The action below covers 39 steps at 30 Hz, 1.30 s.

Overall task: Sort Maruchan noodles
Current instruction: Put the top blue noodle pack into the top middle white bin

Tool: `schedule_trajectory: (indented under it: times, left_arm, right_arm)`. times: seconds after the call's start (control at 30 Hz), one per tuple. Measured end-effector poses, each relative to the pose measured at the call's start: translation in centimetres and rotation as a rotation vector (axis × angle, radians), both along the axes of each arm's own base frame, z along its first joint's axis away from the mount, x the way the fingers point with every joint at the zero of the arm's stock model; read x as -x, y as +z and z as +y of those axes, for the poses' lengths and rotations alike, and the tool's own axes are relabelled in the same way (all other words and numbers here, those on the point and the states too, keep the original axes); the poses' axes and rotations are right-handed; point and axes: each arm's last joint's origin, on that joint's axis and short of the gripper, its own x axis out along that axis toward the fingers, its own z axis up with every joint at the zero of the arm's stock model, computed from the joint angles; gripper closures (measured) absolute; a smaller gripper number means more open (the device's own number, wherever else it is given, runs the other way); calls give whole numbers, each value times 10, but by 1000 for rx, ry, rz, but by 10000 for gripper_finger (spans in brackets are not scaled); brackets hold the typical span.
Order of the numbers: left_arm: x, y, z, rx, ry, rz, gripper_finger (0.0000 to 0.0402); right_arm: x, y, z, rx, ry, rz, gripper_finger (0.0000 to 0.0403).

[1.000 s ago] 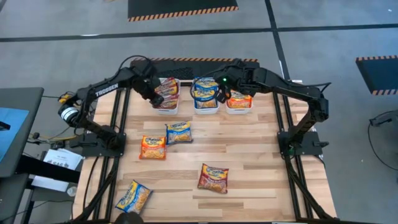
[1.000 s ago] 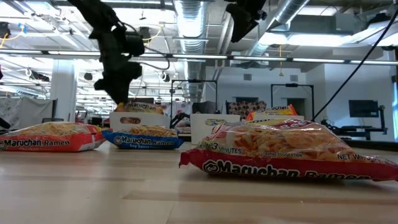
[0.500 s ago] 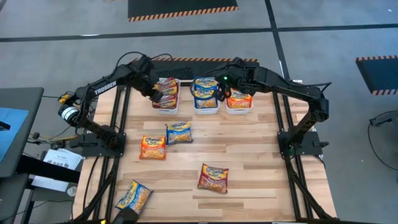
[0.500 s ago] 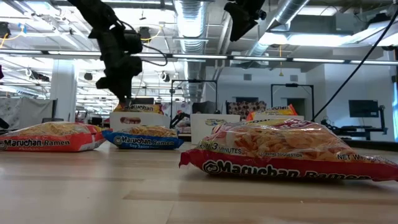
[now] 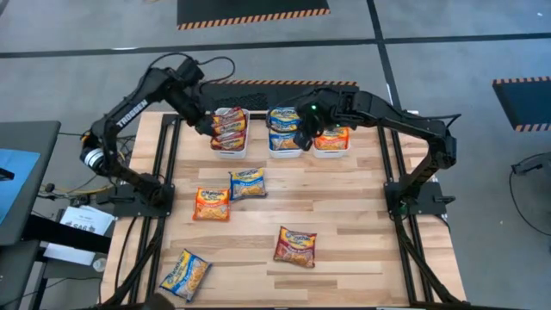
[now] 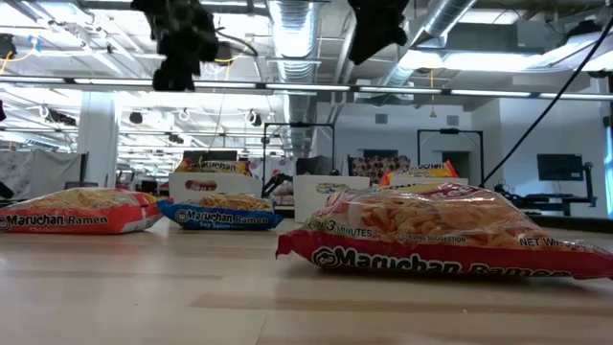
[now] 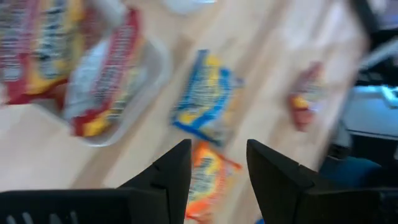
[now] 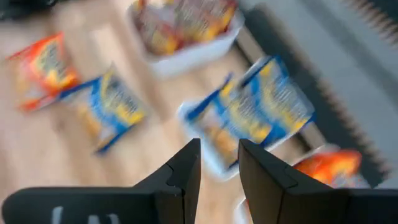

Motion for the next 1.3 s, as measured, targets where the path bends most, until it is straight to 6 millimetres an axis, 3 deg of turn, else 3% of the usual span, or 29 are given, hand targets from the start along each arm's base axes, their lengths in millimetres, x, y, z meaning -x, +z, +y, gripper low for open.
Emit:
schedule_trajectory:
  times: [0.1,0.23,0.43,0.63,0.9,1.3]
  left_arm:
    - [4,11,-14,30,-29,-55,262]
    - [15,9,-42,60,-24,-78,262]
    - [30,-19,-77,102,110,-153,262]
    - [39,-55,-100,183,274,-277,262]
    - [36,-81,-112,234,347,-435,262]
    - [11,-86,-111,229,383,-461,262]
  right_arm:
    - [9,-6,3,-104,5,82,271]
    - [17,-21,10,-197,-25,203,271]
    - [14,-63,24,-347,29,319,271]
    - [1,-94,32,-476,119,224,271]
    - [-24,-94,32,-505,184,-34,271]
    - [-39,-84,51,-440,303,-168,246]
